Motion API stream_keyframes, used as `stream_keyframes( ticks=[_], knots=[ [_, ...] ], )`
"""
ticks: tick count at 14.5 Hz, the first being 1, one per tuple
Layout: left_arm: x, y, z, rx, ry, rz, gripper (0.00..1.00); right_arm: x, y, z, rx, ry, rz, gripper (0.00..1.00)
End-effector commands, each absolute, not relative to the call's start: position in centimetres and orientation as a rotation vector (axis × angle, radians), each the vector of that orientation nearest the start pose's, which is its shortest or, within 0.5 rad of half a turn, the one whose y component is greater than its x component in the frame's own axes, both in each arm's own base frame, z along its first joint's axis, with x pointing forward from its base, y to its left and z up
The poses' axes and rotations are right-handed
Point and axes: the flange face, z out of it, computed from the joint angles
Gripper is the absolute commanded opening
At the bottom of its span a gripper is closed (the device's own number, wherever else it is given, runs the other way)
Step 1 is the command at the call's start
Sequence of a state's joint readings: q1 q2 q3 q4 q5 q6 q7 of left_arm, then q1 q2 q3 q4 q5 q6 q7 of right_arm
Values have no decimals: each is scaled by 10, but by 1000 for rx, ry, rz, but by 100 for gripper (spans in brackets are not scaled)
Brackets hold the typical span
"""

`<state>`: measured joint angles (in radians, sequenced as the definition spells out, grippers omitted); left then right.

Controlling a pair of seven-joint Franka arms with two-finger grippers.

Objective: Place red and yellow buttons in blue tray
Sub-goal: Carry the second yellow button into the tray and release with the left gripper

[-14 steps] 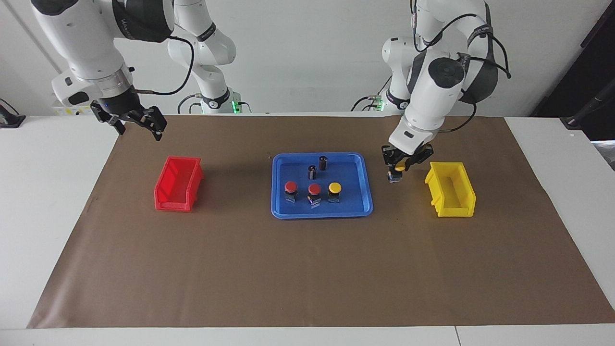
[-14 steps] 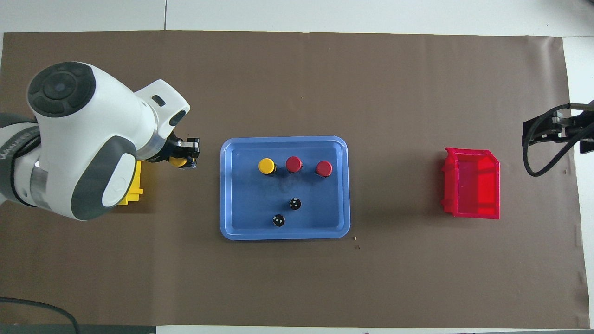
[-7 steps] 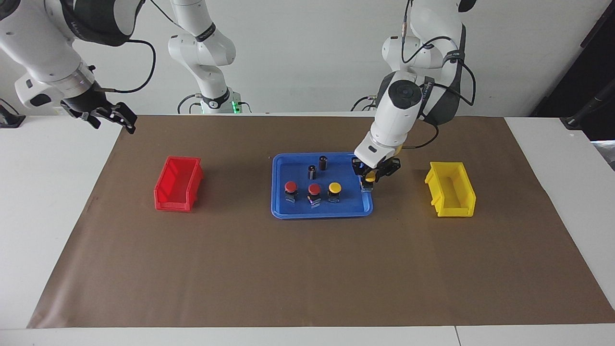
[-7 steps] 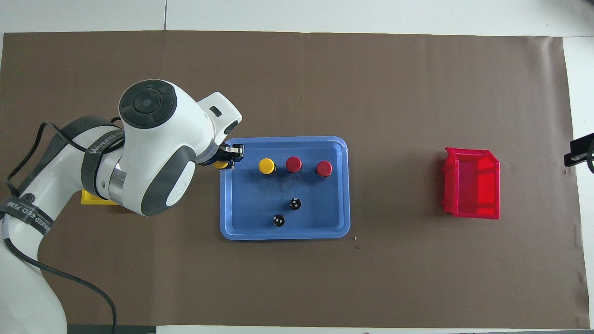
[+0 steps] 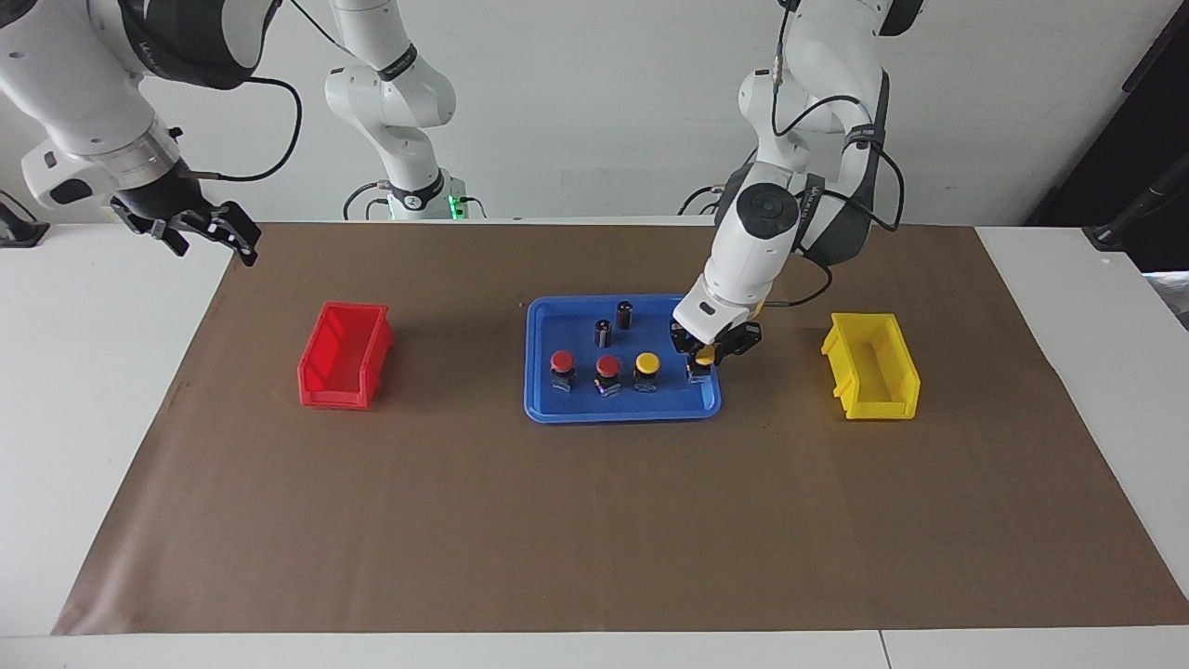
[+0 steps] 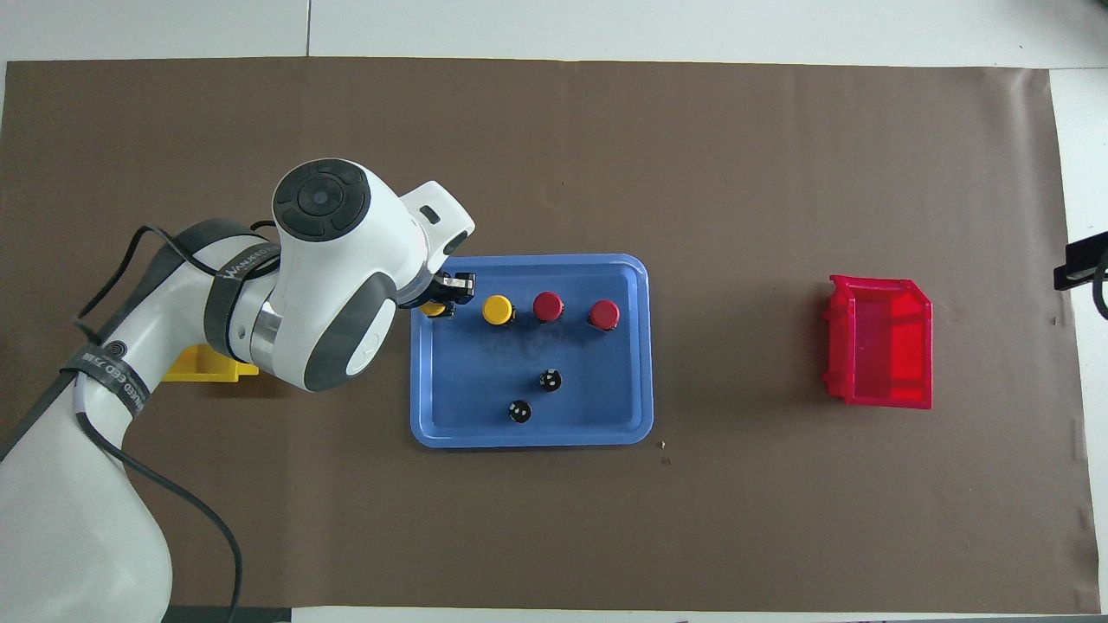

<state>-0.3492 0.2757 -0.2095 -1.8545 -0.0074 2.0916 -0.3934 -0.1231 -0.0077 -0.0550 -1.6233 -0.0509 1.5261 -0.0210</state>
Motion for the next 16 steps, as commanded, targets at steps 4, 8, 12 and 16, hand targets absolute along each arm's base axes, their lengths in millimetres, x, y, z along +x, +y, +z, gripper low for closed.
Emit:
stream_keyframes(
  ticks=[4, 8, 12, 16],
  knots=[
    [531, -326, 351, -3191, 226, 83, 19, 531, -104, 605, -3166, 189, 124, 100],
    [530, -326, 350, -3188, 221, 94, 30, 532, -97, 604, -3167, 177, 126, 100],
    [527, -333, 353, -3190, 172, 92, 39, 531, -98, 604, -3165, 184, 126, 100],
    [526, -334, 353, -3190, 160, 95, 47, 532, -95, 603, -3161, 179, 127, 100]
  ],
)
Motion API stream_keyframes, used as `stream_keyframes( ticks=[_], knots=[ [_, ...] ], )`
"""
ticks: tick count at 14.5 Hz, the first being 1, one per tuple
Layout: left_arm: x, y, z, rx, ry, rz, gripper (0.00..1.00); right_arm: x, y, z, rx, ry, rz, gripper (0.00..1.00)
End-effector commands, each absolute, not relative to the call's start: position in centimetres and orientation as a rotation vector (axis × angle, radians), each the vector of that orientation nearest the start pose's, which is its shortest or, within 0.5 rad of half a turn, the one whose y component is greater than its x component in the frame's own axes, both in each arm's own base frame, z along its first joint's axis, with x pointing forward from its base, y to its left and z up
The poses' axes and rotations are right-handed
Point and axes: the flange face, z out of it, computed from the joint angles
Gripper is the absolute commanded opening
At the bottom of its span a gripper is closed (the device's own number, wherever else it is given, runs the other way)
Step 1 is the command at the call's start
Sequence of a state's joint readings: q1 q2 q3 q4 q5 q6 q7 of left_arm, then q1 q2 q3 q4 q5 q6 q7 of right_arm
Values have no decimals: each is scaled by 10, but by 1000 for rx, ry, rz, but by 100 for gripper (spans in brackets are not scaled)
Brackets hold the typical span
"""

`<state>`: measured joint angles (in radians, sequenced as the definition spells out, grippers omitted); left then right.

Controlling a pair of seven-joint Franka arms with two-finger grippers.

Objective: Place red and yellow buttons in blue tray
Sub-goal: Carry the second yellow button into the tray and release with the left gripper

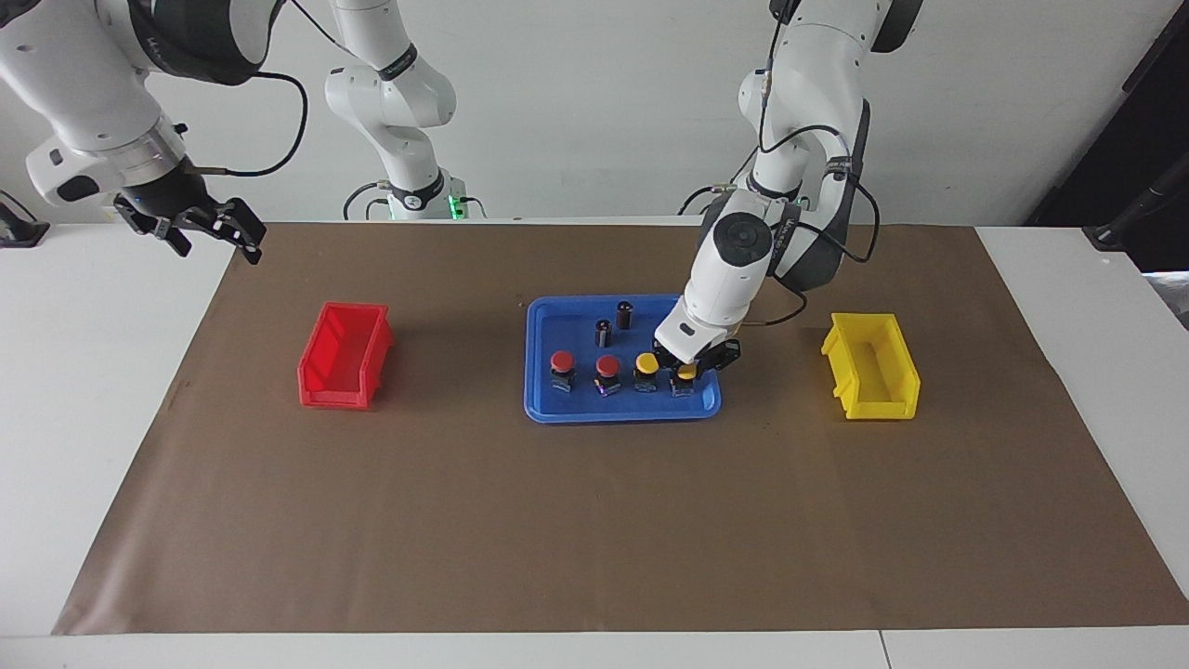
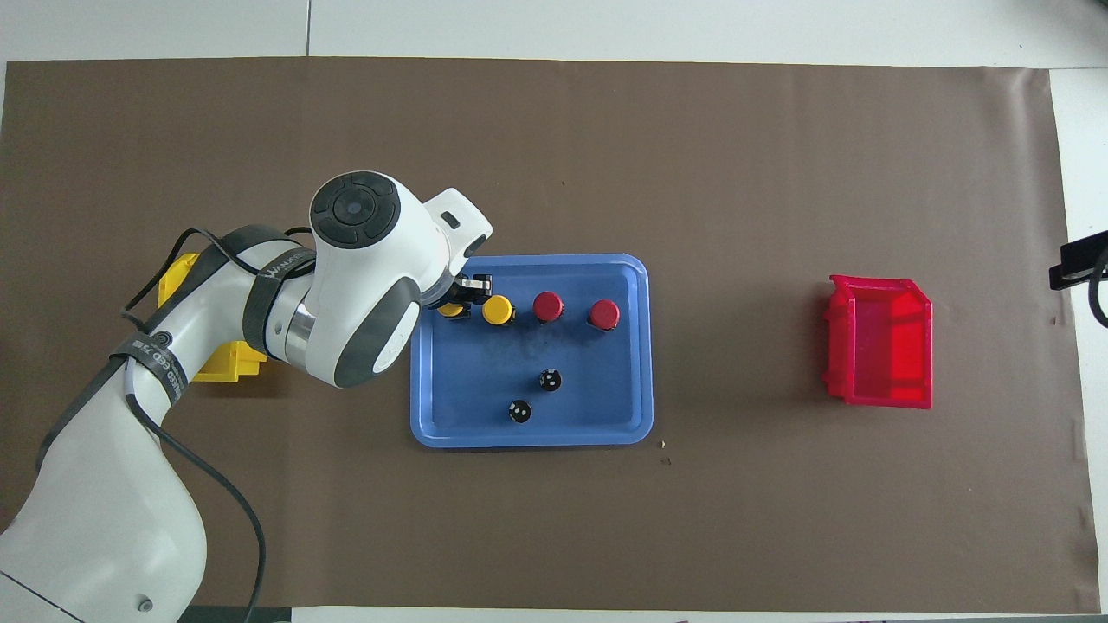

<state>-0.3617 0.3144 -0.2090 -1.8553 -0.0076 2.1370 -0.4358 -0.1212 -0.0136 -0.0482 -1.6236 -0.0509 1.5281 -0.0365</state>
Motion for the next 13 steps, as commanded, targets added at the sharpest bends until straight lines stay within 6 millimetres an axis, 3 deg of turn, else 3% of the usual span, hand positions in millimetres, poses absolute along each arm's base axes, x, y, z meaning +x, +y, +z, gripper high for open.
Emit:
stream_keyframes(
  ticks=[1, 8, 11, 13],
  knots=[
    [526, -334, 353, -3191, 158, 93, 48, 532, -94, 603, -3158, 177, 129, 100],
    [525, -332, 368, -3178, 158, 118, 49, 532, -95, 604, -3156, 179, 126, 100],
    [521, -334, 401, -3180, 134, 146, 49, 532, -95, 604, -3156, 179, 126, 100],
    [516, -335, 441, -3209, 113, 168, 54, 532, -95, 603, -3156, 179, 128, 100]
  ],
)
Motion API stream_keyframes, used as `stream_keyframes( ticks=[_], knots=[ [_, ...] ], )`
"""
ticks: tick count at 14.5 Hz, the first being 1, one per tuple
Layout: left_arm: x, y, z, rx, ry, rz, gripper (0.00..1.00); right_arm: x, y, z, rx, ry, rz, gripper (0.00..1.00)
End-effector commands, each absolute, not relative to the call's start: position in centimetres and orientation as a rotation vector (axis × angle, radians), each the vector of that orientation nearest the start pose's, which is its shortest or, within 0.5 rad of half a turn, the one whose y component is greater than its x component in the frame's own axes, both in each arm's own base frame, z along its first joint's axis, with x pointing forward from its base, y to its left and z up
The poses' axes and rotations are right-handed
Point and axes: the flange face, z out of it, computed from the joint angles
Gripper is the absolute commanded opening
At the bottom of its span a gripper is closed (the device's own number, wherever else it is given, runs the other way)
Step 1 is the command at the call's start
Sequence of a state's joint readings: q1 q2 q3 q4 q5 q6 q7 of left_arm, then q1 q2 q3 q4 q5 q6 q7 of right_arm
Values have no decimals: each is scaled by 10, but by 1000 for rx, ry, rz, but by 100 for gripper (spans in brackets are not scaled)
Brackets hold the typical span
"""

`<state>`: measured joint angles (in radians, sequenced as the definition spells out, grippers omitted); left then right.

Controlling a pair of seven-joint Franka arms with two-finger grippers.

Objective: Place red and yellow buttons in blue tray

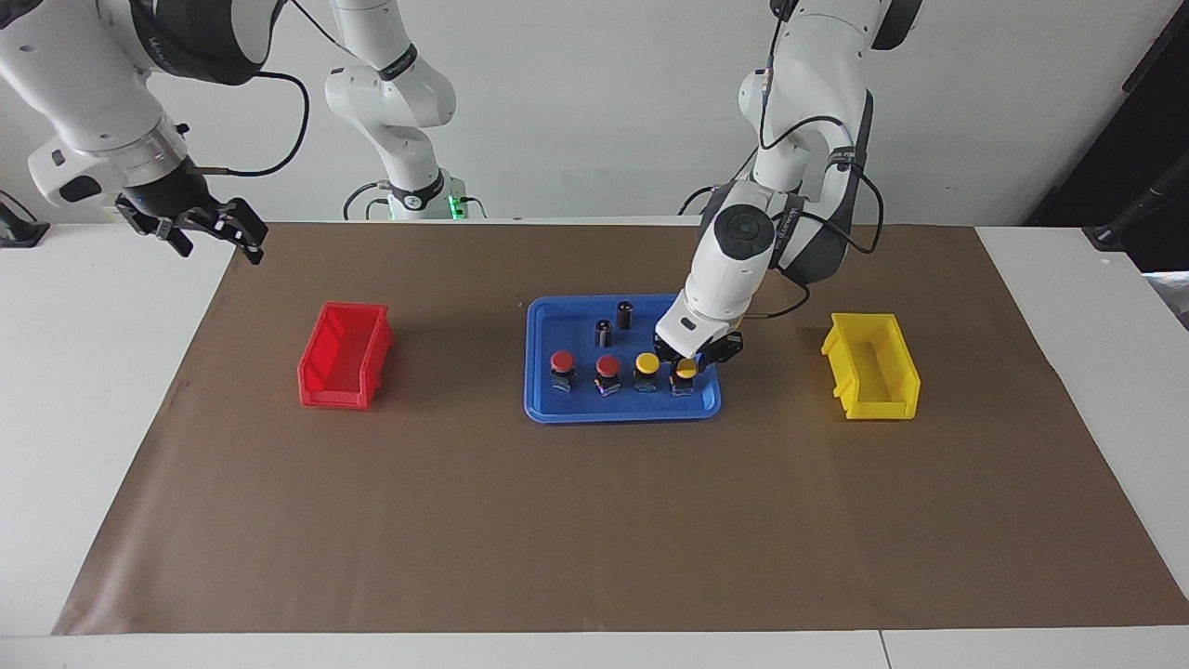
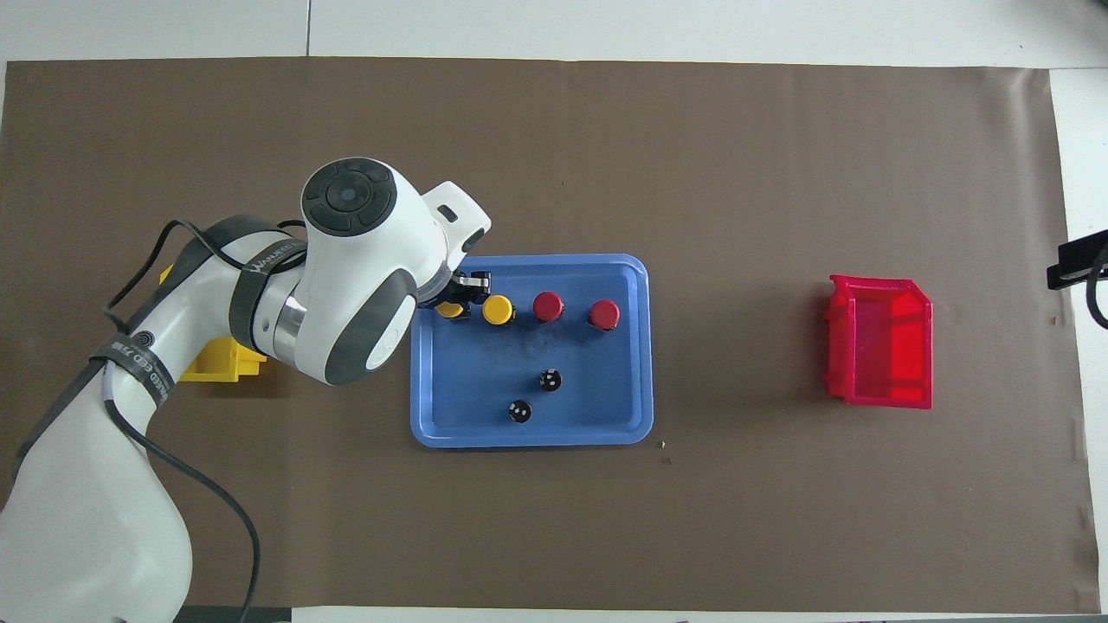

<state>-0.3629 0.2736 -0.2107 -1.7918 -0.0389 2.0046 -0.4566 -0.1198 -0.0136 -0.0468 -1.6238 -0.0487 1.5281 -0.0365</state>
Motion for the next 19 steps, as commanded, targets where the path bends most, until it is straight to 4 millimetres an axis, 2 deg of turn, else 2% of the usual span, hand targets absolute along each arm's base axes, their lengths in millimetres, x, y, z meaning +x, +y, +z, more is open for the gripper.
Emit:
stream_keyframes(
  ticks=[1, 3, 4, 5, 7, 8, 11, 12, 14, 16, 19],
  knots=[
    [512, -333, 463, -3214, 114, 159, 69, 532, -95, 603, -3156, 179, 128, 100],
    [494, -317, 511, -3222, 103, 86, 95, 532, -95, 604, -3156, 181, 126, 100],
    [480, -302, 525, -3217, 86, 59, 99, 532, -95, 604, -3156, 179, 126, 100],
    [470, -279, 543, -3217, 47, 20, 99, 532, -95, 603, -3156, 179, 128, 100],
    [470, -243, 562, -3199, -38, 48, 99, 532, -95, 604, -3156, 179, 126, 100],
    [475, -226, 570, -3193, -83, 48, 99, 532, -95, 603, -3157, 179, 129, 100],
    [484, -183, 576, -3160, -158, 81, 99, 532, -95, 604, -3156, 179, 126, 100],
    [493, -159, 576, -3144, -124, 65, 99, 532, -95, 604, -3156, 179, 126, 100],
    [510, -107, 576, -3148, 53, 40, 99, 532, -95, 604, -3156, 179, 124, 100],
    [529, -71, 591, -3159, 43, 8, 99, 532, -95, 603, -3156, 179, 128, 100],
    [555, -60, 607, -3157, 35, -56, 99, 532, -95, 603, -3156, 179, 128, 100]
  ],
)
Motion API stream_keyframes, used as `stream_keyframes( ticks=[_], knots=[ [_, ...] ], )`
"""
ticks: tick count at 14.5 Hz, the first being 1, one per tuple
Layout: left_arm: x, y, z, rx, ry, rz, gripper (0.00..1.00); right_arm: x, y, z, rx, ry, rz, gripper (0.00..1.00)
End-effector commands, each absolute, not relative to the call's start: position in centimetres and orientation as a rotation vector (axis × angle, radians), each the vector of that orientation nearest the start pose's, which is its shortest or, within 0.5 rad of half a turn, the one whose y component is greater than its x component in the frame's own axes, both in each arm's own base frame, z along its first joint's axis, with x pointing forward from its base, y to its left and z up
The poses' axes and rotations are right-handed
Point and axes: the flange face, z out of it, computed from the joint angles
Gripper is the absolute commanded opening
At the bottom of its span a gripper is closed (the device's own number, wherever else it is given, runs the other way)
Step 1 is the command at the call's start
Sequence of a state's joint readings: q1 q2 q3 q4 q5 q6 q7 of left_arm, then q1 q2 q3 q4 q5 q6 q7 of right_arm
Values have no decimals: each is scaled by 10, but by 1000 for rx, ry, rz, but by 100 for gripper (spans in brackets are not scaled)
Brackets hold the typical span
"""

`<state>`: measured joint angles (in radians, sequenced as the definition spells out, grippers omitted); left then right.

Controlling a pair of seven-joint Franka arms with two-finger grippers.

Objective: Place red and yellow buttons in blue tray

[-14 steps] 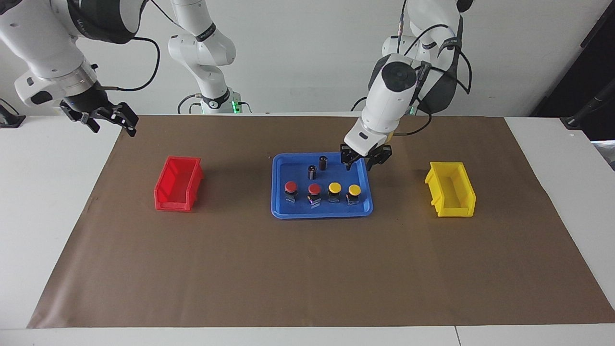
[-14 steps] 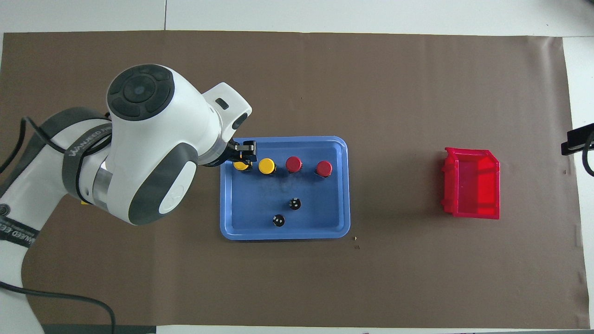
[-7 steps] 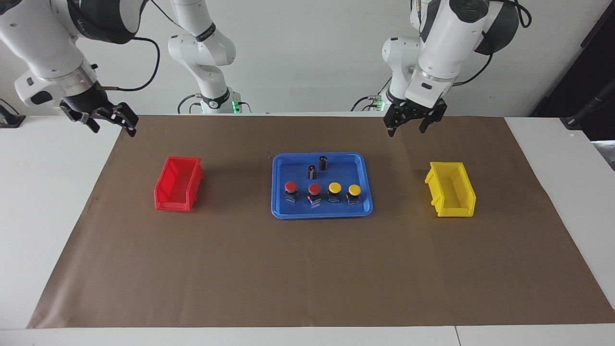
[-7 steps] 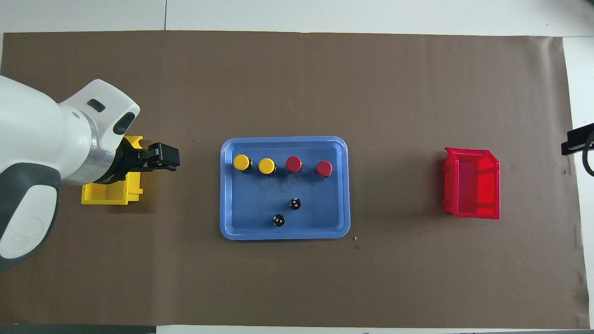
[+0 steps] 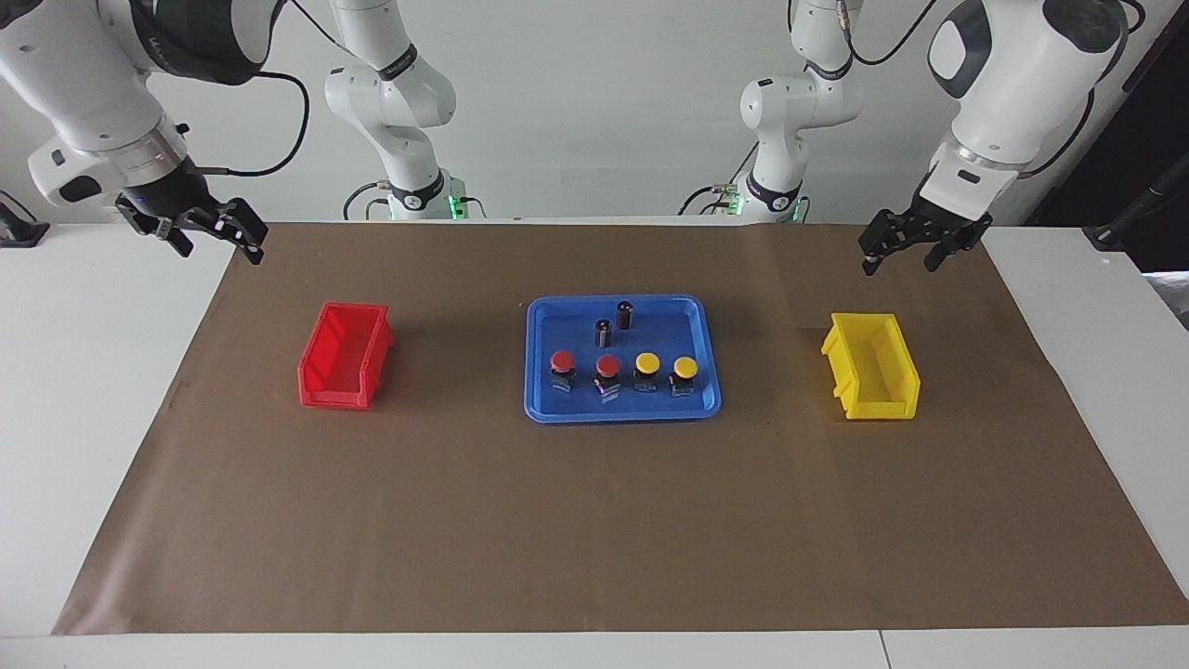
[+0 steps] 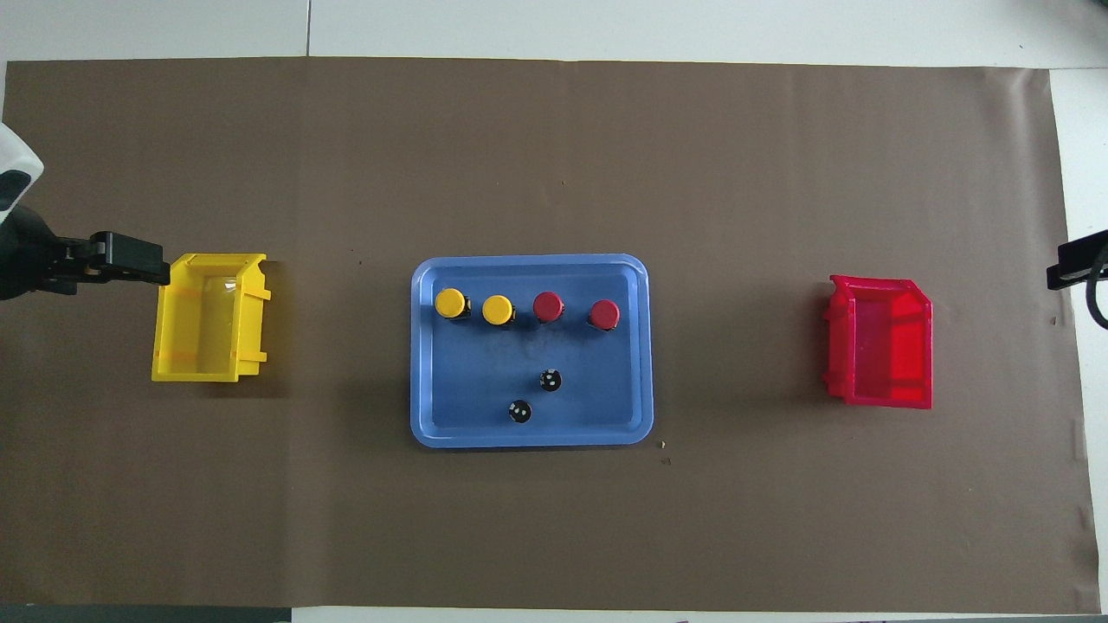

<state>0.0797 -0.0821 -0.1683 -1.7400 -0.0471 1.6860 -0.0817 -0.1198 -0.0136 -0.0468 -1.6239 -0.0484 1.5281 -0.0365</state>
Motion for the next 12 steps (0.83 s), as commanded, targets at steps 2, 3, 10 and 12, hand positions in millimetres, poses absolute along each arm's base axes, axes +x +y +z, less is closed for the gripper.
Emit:
stream_keyframes(
  ticks=[2, 3, 10, 12],
  knots=[
    [568, -58, 613, -3162, 33, -39, 99, 532, -95, 603, -3156, 179, 128, 100],
    [569, -57, 615, -3157, 33, -42, 99, 532, -95, 603, -3156, 179, 128, 100],
    [566, -60, 607, -3045, 253, 5, 99, 532, -95, 603, -3156, 179, 128, 100],
    [566, -56, 605, -3047, 249, 8, 99, 532, -95, 604, -3156, 179, 126, 100]
  ],
)
